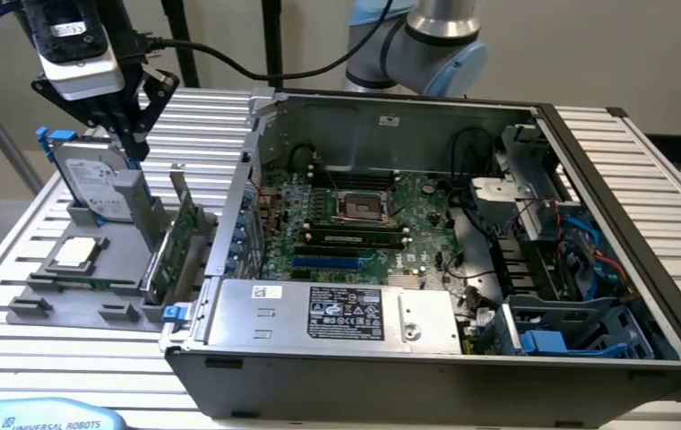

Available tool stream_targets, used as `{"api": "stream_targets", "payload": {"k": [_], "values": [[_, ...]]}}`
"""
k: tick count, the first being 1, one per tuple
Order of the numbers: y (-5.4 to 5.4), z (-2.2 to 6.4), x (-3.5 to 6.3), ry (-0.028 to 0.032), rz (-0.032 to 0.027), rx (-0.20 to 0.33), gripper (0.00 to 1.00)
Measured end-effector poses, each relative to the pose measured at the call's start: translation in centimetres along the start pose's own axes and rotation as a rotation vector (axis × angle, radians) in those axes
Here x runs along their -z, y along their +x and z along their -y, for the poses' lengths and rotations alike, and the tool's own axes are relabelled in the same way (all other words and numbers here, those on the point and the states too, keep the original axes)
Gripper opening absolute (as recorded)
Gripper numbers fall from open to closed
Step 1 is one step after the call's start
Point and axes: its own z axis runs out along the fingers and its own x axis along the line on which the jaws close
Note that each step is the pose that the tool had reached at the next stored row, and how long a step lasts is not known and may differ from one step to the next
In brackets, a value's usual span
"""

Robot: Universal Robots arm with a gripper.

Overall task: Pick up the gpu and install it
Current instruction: 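Reach for the gpu, then pick up the gpu and move the gpu toward the slot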

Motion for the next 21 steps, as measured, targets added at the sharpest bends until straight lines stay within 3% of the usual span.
{"api": "stream_targets", "payload": {"k": [18,21], "values": [[0.02,0.0,0.0,0.0,-0.0001,0.0,0.12],[0.02,0.0,0.0,0.0,0.0,0.0,0.24]]}}
